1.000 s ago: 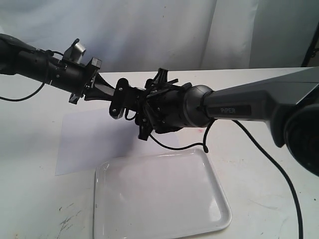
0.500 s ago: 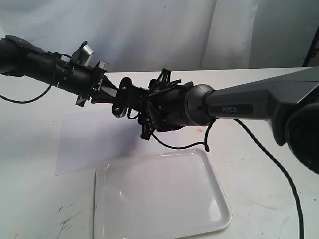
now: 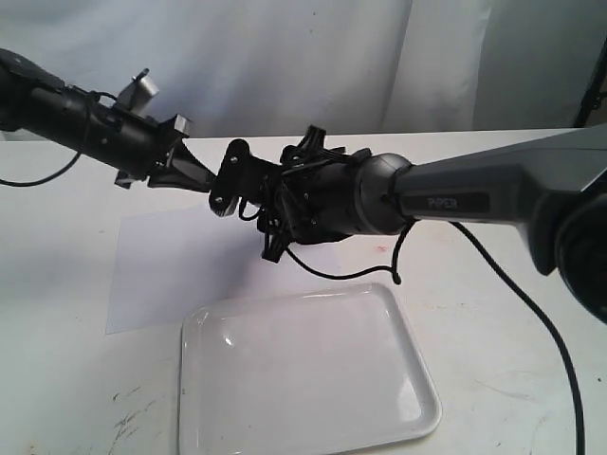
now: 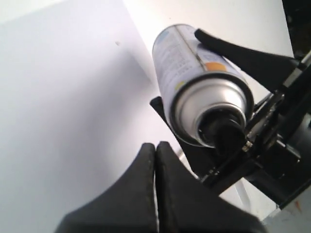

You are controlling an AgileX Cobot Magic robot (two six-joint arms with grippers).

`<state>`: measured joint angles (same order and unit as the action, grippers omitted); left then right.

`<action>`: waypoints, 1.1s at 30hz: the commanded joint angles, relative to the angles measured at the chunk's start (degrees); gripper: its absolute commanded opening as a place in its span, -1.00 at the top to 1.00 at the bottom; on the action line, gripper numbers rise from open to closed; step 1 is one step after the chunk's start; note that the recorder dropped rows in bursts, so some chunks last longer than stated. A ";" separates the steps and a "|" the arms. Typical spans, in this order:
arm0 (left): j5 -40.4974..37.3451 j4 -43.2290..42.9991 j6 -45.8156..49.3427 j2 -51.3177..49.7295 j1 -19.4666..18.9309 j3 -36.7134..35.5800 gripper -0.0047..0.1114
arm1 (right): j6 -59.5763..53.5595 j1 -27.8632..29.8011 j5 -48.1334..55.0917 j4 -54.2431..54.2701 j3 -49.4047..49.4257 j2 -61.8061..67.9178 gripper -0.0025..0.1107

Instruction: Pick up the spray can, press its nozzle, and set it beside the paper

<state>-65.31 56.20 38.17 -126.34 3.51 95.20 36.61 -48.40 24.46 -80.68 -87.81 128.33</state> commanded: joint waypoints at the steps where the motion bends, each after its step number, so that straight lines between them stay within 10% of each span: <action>1: 6.82 -2.76 -0.47 7.39 -0.38 -4.10 0.92 | 0.25 1.42 -0.09 2.52 -0.81 -3.01 0.96; 23: 54.43 -1.33 5.75 53.69 2.81 -51.90 0.92 | -0.50 6.19 -12.59 29.83 5.41 -17.15 0.96; 33: 62.10 -1.33 5.75 71.73 4.70 -66.11 0.92 | -0.39 10.16 -26.72 41.72 19.37 -28.19 0.96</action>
<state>-4.65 54.11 43.64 -59.83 7.81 31.10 36.41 -39.34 3.80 -41.96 -71.51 104.44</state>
